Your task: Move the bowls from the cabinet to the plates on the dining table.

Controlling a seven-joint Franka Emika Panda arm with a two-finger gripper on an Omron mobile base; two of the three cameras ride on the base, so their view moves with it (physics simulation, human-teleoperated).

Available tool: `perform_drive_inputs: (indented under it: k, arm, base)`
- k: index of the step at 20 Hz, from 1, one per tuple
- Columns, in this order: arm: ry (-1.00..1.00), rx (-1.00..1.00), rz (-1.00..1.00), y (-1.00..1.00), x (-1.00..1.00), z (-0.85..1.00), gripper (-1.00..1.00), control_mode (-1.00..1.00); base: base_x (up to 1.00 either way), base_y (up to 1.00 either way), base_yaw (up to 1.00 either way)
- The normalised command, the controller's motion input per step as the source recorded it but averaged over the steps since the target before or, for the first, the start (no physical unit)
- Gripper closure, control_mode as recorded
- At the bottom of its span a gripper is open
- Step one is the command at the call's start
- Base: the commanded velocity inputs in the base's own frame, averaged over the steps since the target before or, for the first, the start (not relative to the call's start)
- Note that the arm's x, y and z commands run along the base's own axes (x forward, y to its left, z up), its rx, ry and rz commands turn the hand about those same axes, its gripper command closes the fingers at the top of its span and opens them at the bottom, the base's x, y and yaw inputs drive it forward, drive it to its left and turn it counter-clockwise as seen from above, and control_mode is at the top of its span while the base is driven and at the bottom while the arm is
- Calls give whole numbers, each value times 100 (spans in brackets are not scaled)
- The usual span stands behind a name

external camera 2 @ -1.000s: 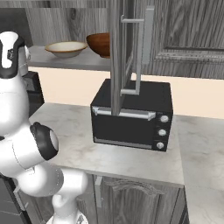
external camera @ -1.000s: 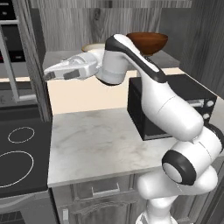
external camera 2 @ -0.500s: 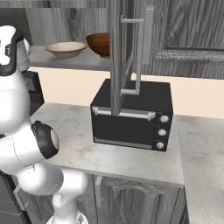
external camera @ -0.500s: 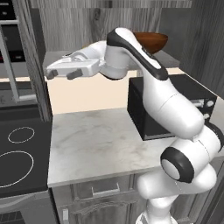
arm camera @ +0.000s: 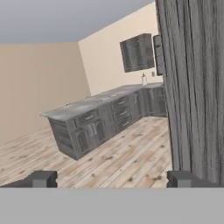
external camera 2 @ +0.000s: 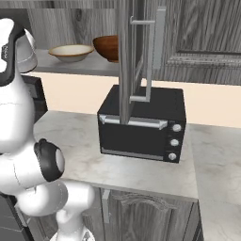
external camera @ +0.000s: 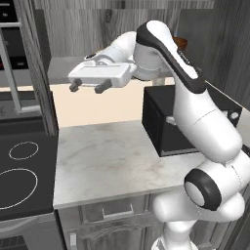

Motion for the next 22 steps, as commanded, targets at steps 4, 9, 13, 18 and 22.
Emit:
perform_drive_inputs:
  k: [4, 9, 13, 18, 22]
  arm:
    - [-19, -13, 0, -21, -58, -2, -100, -100]
    - [-17, -10, -1, -23, -57, 0, -100, -100]
    - [-11, -7, -1, -33, -45, 1, -100, -100]
    - [-11, -8, -1, -36, -46, 0, -100, -100]
    - [-8, -11, -1, -35, -36, -5, -100, -100]
  base:
    - [0, 0, 0]
    - [0, 0, 0]
    - [0, 0, 0]
    - [0, 0, 0]
    - [0, 0, 0]
